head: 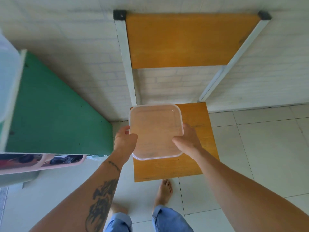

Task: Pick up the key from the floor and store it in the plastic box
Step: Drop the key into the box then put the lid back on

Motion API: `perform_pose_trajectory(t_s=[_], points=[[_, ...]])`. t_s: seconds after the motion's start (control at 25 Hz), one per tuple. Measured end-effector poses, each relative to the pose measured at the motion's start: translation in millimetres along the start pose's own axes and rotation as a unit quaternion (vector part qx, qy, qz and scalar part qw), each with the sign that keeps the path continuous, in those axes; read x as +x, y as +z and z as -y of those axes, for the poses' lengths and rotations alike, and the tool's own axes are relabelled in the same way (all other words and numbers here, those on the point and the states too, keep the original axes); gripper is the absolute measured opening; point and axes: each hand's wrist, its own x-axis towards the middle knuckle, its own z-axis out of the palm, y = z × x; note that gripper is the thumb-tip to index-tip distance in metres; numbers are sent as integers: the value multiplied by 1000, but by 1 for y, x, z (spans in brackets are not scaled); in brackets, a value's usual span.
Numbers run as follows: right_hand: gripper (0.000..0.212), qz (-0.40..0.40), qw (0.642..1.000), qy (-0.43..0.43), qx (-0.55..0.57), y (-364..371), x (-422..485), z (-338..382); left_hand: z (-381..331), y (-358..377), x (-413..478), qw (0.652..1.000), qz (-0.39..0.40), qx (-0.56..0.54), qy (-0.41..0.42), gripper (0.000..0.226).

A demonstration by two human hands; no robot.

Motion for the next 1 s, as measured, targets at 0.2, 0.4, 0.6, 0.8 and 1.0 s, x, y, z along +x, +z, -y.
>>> perform_pose_trajectory(t_s=[0.2,0.4,0.6,0.8,1.0], points=[[52,-7,997,-73,-14,-35,-75,48,-40,-65,-70,1000,-12,-13,25,50],[46,-56,986,-159,-14,-59,-131,85,-76,-114,-128,995,-11,-79,64,49],[66,-102,972,-211,-16,-85,-168,135,-114,-154,-174,982,-31,-113,150,47],[59,-112,956,-271,10,-82,-197,196,-134,-209,-189,970,-59,-142,190,46],[47,-115,945,-304,31,-52,-225,257,-145,-285,-195,963,-63,-149,215,47]])
